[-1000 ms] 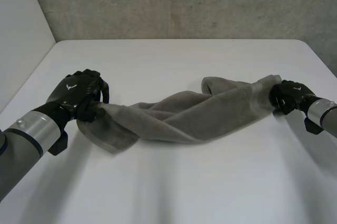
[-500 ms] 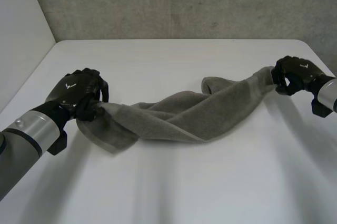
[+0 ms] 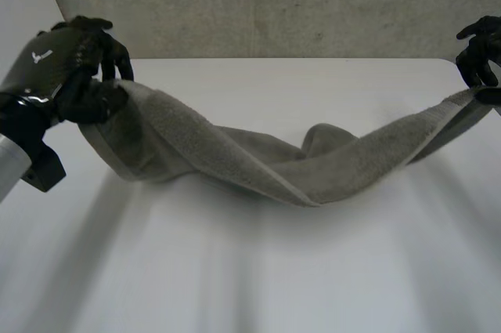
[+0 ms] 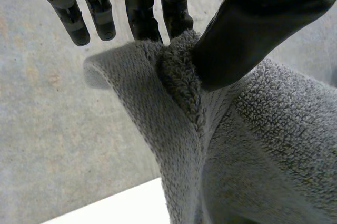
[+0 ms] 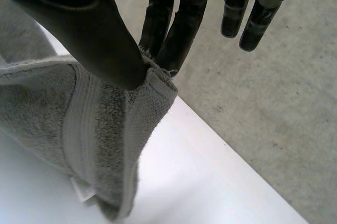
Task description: Fold the towel.
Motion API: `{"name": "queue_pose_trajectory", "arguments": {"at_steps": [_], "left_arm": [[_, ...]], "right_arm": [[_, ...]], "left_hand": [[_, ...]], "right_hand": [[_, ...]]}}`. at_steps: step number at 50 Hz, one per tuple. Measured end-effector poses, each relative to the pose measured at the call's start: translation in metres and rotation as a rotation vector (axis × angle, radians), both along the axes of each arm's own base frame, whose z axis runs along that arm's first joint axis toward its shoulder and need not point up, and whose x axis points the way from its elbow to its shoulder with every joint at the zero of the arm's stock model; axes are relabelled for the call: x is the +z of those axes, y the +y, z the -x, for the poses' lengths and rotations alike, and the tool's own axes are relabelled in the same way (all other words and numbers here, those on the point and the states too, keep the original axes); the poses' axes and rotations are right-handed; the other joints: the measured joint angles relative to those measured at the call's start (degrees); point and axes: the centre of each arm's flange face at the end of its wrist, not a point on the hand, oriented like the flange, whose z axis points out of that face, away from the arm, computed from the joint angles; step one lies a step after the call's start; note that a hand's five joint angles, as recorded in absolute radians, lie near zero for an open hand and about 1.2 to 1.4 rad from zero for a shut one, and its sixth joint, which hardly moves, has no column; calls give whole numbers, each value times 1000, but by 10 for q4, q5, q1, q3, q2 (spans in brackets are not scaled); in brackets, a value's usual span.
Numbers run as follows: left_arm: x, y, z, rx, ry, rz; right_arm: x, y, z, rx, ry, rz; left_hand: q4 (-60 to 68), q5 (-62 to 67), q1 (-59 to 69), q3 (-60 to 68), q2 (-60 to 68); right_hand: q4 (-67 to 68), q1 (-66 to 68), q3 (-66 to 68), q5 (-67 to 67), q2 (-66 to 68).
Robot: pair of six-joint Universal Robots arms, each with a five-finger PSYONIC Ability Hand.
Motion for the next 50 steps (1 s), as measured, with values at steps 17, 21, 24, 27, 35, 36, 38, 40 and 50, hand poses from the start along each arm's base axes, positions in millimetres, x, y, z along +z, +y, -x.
{"name": "queue_pose_trajectory", "arguments": {"at_steps": [17, 21, 24, 27, 35, 36, 38, 40, 50], "left_arm": [[7, -64, -5, 12, -3, -11], [1, -101, 2, 4, -3, -21], [5, -128, 12, -6, 4, 11], [30, -151, 22, -7, 36, 107], [104, -147, 23, -7, 156, 326], [108, -144, 22, -13, 161, 336], [112, -135, 19, -34, 165, 348], [108, -130, 17, -52, 158, 341], [13, -118, 1, -103, 82, 117]], "right_arm": [[-23, -22, -29, 130, 99, 73], [-29, -51, -50, 145, 157, 179], [-19, -77, -67, 106, 181, 325], [18, -100, -82, 24, 110, 523], [100, -90, -76, 56, -265, 656], [101, -89, -74, 69, -282, 645], [101, -83, -68, 106, -313, 601], [96, -80, -63, 120, -317, 565], [26, -80, -33, 121, -267, 336]], "left_hand": [[0, 3, 0, 0, 0], [0, 3, 0, 0, 2], [0, 3, 0, 0, 3], [0, 3, 0, 0, 3], [0, 3, 0, 0, 3], [0, 3, 0, 0, 3], [0, 3, 0, 0, 3], [0, 3, 0, 0, 3], [0, 3, 0, 0, 3]], "right_hand": [[0, 0, 0, 0, 0], [0, 0, 0, 0, 0], [0, 0, 0, 0, 0], [0, 0, 0, 0, 0], [0, 0, 0, 2, 0], [0, 0, 0, 2, 0], [0, 0, 0, 2, 1], [0, 0, 0, 2, 3], [0, 0, 0, 2, 3]]}}
